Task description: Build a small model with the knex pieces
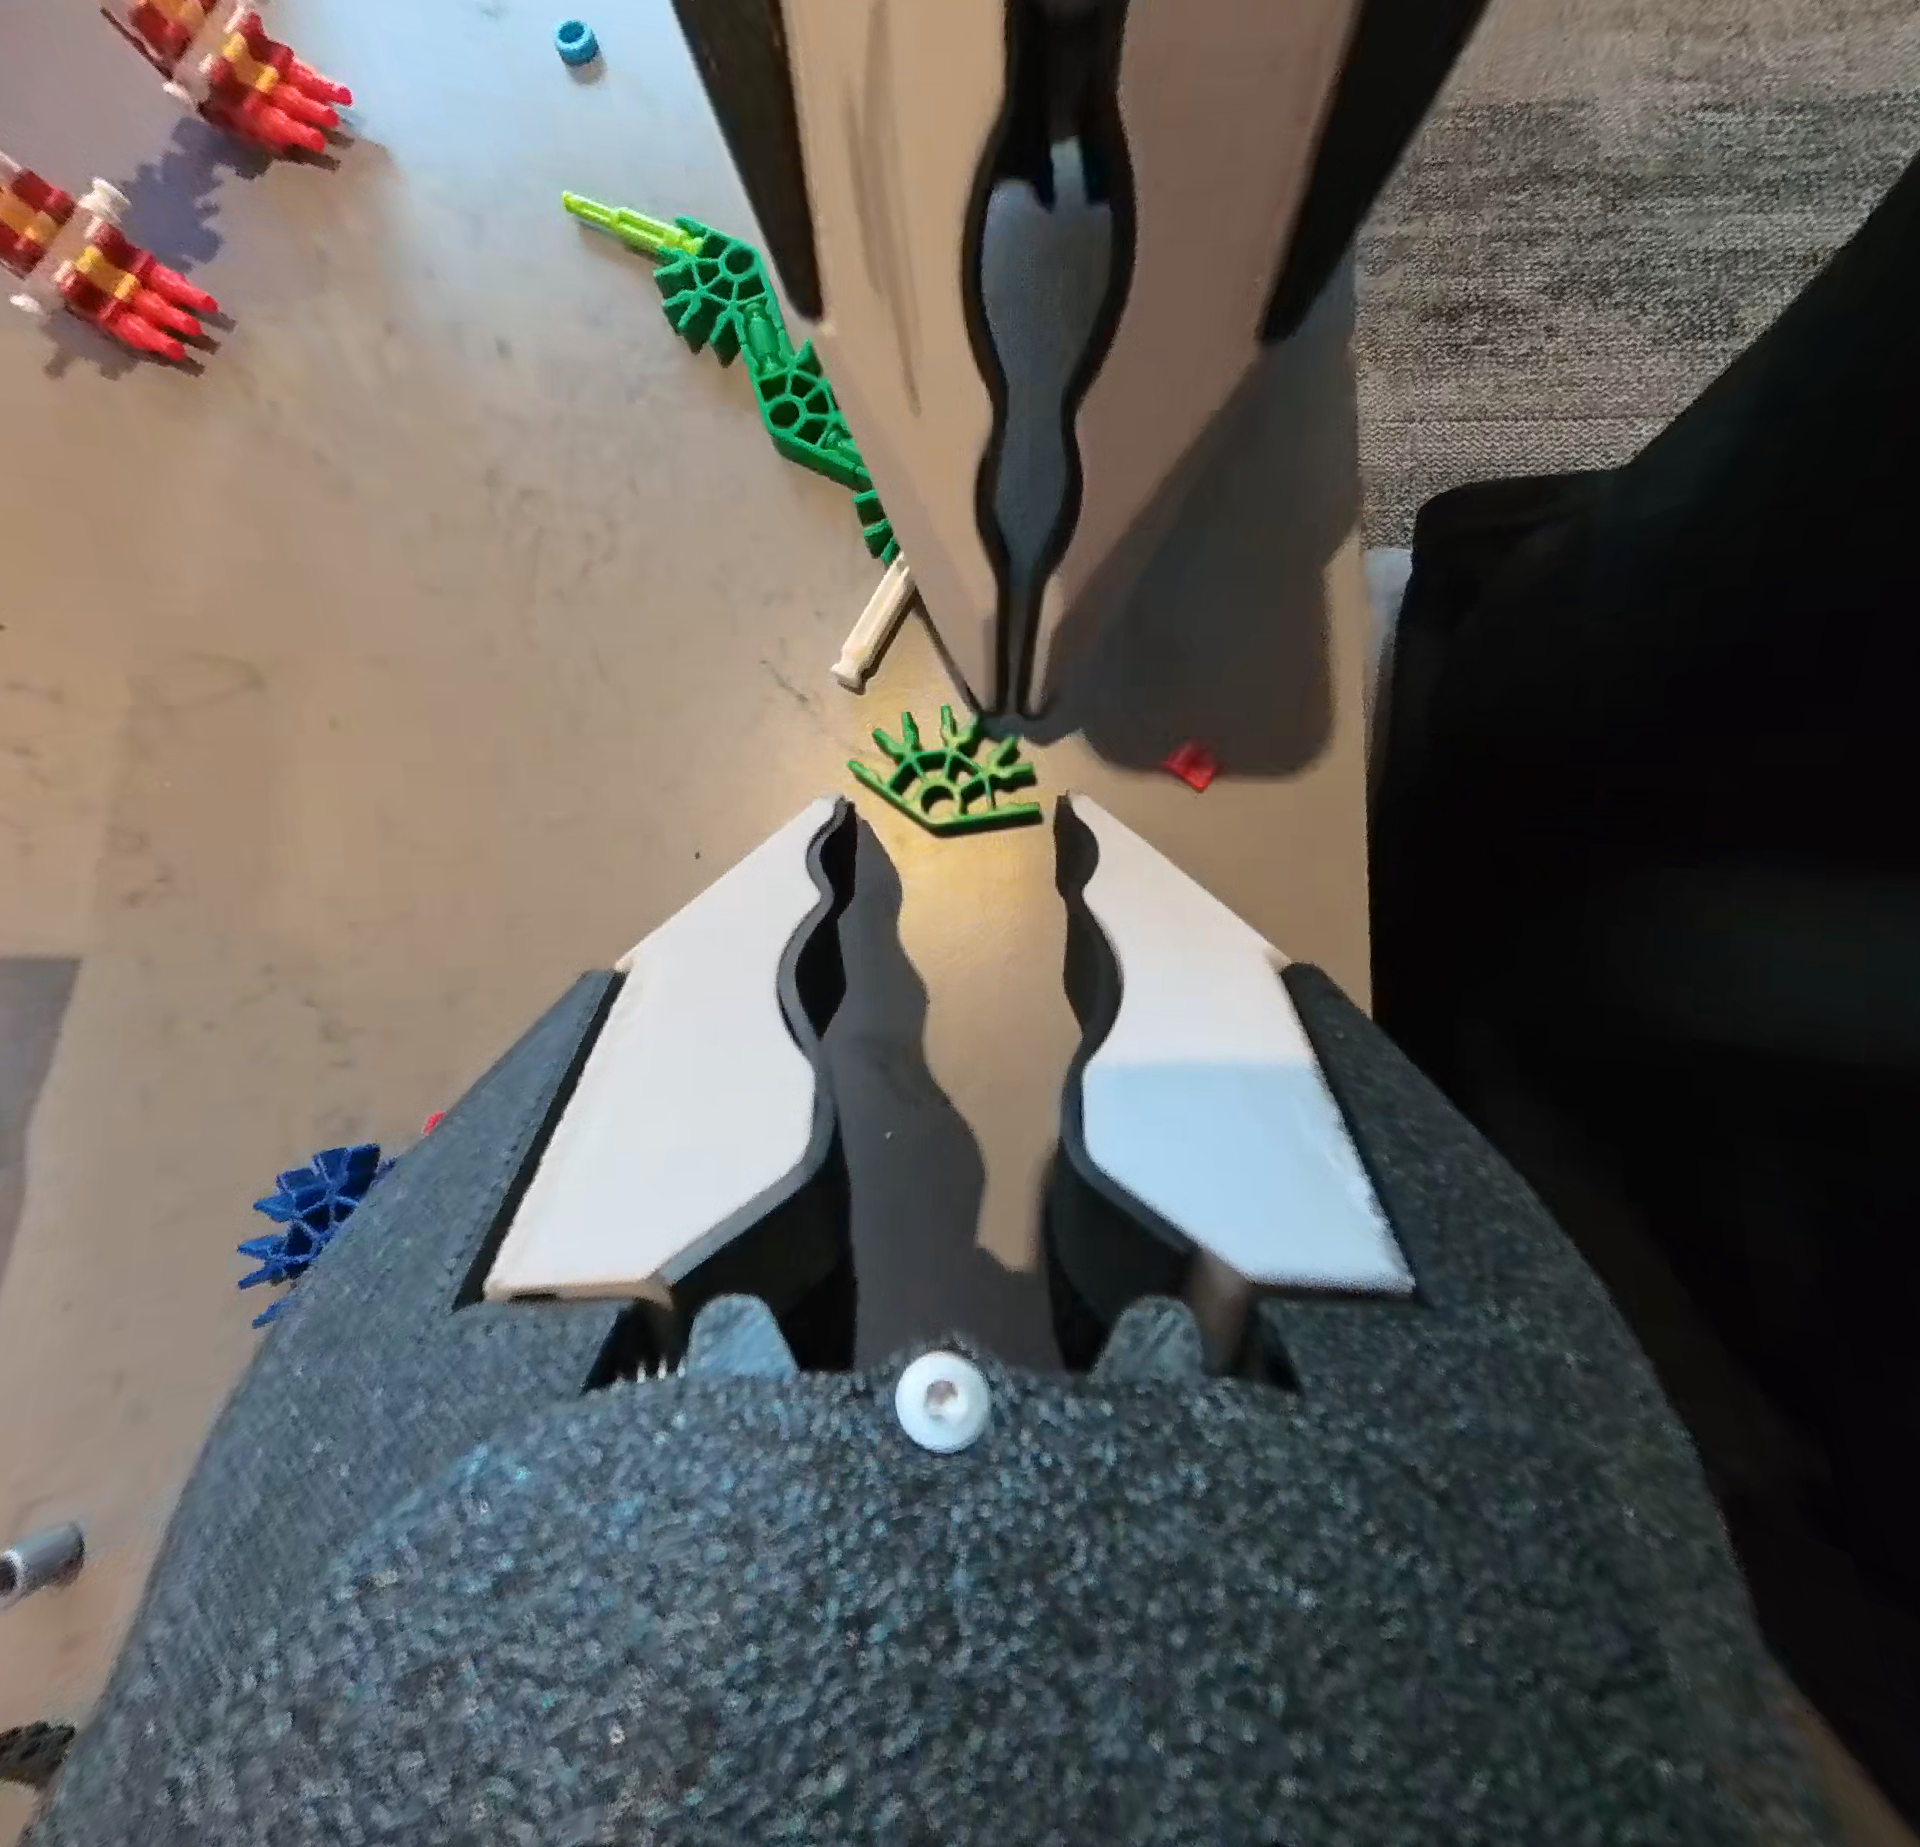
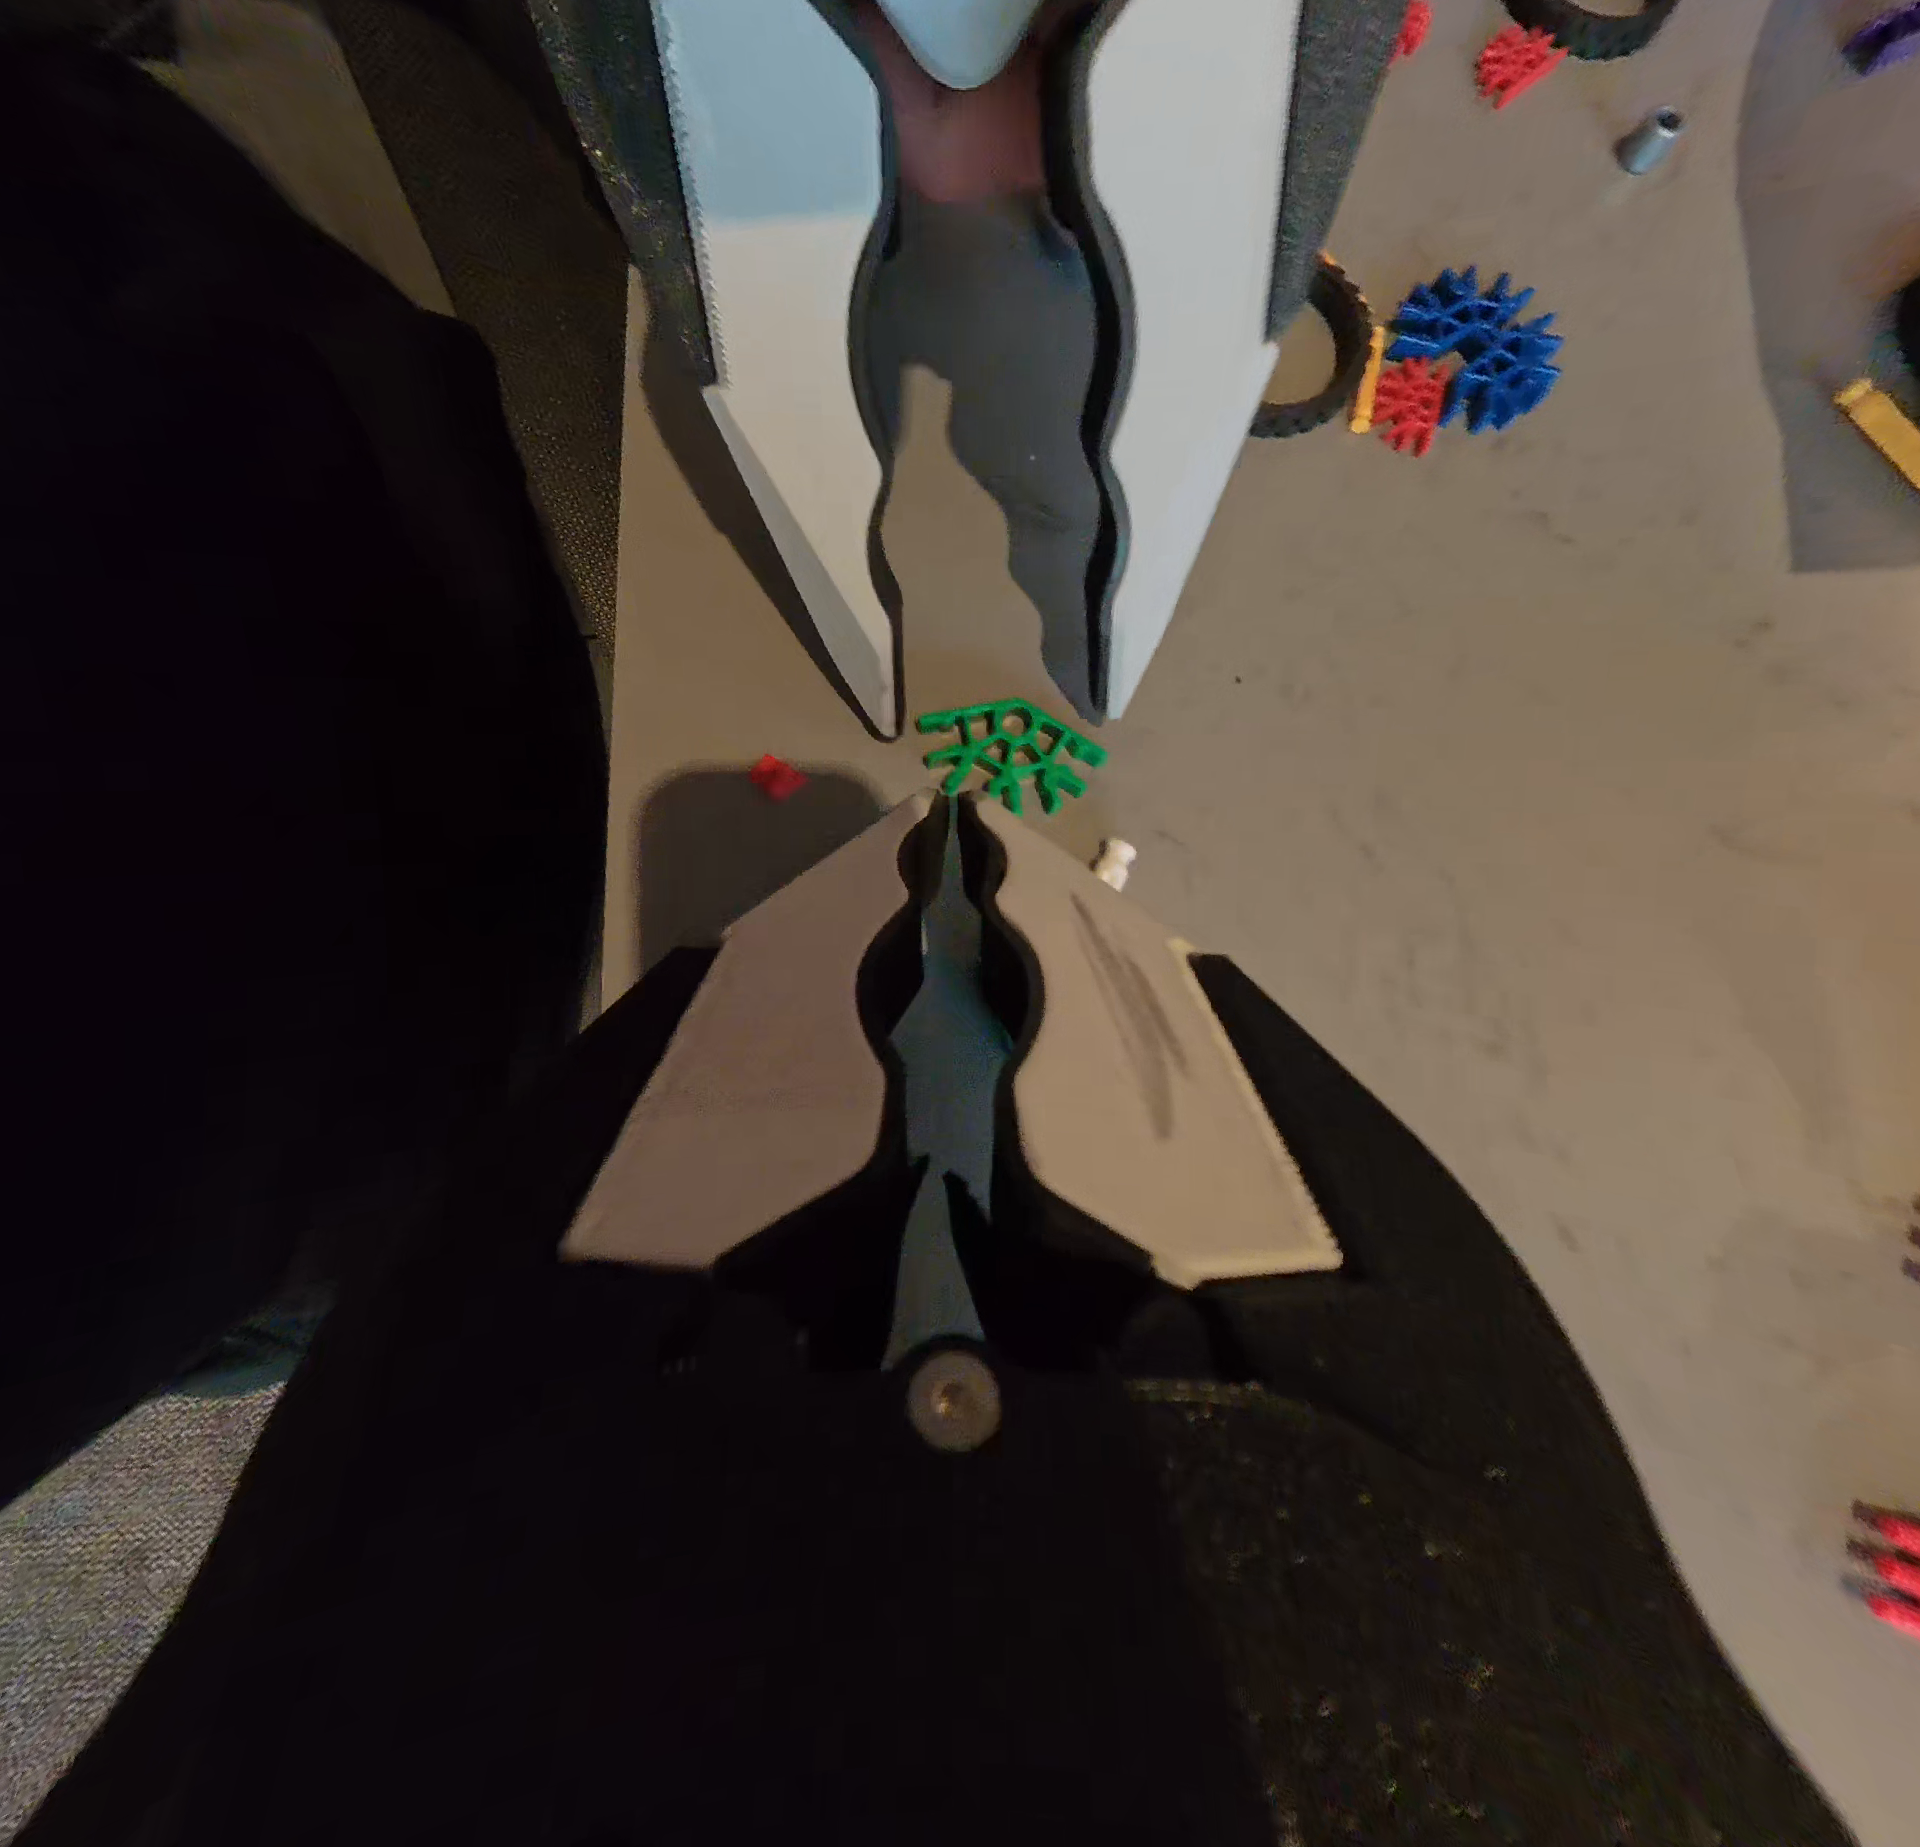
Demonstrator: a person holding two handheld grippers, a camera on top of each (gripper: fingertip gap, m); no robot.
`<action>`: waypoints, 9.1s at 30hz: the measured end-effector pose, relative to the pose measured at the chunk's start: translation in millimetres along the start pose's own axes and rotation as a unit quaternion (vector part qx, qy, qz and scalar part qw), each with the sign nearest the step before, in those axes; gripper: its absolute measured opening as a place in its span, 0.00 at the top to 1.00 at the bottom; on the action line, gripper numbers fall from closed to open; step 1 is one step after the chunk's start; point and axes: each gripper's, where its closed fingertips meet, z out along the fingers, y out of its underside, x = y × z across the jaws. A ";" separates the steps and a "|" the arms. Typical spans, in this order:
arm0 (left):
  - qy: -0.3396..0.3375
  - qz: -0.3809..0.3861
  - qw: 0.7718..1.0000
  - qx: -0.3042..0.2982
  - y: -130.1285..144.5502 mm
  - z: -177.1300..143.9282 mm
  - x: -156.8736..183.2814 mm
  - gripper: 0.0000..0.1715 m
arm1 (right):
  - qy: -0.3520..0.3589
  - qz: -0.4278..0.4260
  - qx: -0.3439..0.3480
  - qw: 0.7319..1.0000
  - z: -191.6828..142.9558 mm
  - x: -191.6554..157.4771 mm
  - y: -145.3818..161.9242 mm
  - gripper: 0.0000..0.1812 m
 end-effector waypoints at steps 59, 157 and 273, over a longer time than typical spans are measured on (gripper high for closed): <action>0.157 0.240 0.958 0.010 -16.8 10.0 -13.6 0.87 | 0.027 0.052 0.013 0.998 -16.4 34.8 8.9 1.00; -0.083 0.077 0.991 -0.070 72.7 -76.4 -60.9 0.79 | 0.067 0.061 -0.043 0.995 -8.5 41.3 22.1 0.97; -0.096 -0.056 0.992 -0.055 7.4 -3.5 -44.9 0.98 | 0.075 0.006 0.009 0.997 5.1 59.1 -16.3 1.00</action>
